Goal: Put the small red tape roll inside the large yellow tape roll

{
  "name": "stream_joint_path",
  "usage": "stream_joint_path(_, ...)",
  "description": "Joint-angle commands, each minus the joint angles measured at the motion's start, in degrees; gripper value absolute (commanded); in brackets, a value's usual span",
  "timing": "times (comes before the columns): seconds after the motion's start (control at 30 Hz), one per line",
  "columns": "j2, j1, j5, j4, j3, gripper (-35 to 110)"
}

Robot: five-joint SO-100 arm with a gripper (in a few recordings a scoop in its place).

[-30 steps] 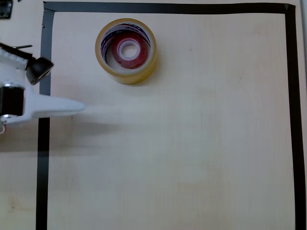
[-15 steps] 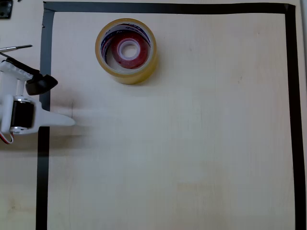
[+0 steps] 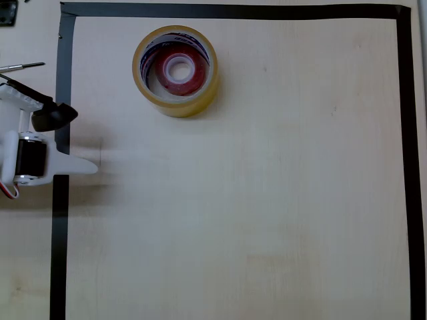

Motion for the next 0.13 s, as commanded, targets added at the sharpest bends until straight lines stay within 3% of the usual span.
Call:
stream_joint_path(0.0, 1.8, 0.9, 0.9, 0.7, -1.4, 3)
stream_joint_path(0.1, 1.8, 0.9, 0.9, 0.7, -1.4, 3)
